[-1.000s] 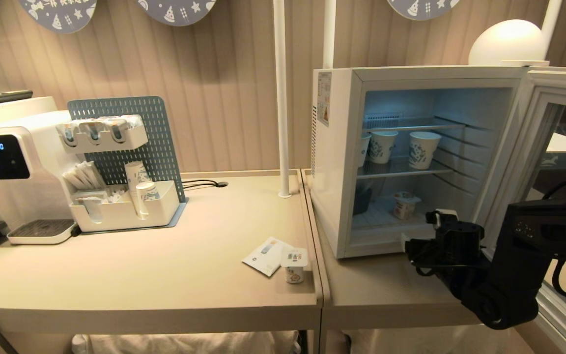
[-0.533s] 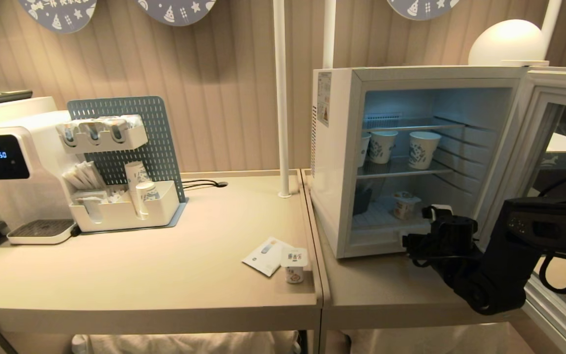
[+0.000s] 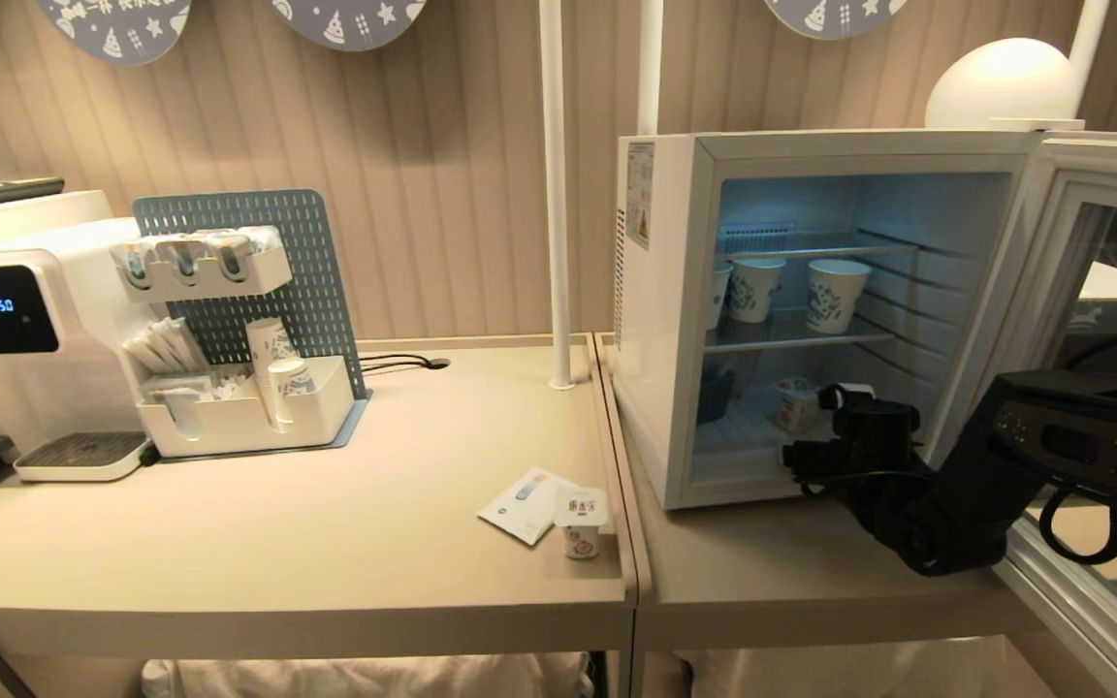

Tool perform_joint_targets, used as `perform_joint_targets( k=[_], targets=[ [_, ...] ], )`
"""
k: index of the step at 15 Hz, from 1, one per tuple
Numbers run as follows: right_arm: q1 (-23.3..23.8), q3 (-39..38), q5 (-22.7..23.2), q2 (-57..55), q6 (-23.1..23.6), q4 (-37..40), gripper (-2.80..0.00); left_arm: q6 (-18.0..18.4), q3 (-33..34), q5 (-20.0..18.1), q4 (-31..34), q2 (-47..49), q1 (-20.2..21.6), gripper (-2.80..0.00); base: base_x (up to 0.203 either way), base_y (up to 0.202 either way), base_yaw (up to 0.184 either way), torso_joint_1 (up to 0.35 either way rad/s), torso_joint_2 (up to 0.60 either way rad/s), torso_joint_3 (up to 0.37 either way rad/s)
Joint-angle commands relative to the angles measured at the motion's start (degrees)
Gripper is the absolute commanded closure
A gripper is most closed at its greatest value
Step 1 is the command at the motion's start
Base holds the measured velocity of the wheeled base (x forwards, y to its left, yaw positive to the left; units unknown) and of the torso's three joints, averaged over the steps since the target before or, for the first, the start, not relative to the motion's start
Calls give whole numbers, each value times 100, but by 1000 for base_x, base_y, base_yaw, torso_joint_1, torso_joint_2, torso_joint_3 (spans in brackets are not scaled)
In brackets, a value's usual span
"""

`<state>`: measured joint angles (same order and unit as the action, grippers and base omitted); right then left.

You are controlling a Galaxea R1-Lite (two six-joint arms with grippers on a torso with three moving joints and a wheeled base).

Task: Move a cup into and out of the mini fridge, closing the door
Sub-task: Take the yoghurt out of the freezer

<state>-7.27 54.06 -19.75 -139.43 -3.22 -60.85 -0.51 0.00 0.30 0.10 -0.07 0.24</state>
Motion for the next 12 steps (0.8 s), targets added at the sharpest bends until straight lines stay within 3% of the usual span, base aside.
perform_joint_targets(
  k=[1, 12],
  targets=[
    [4, 170, -12, -58, -3, 45, -280, -2, 9, 5, -1, 7, 2, 0, 0, 0, 0, 0, 0, 0],
    [15, 528, -4, 30, -3, 434, -280, -2, 9, 5, -1, 7, 2, 0, 0, 0, 0, 0, 0, 0]
  ],
)
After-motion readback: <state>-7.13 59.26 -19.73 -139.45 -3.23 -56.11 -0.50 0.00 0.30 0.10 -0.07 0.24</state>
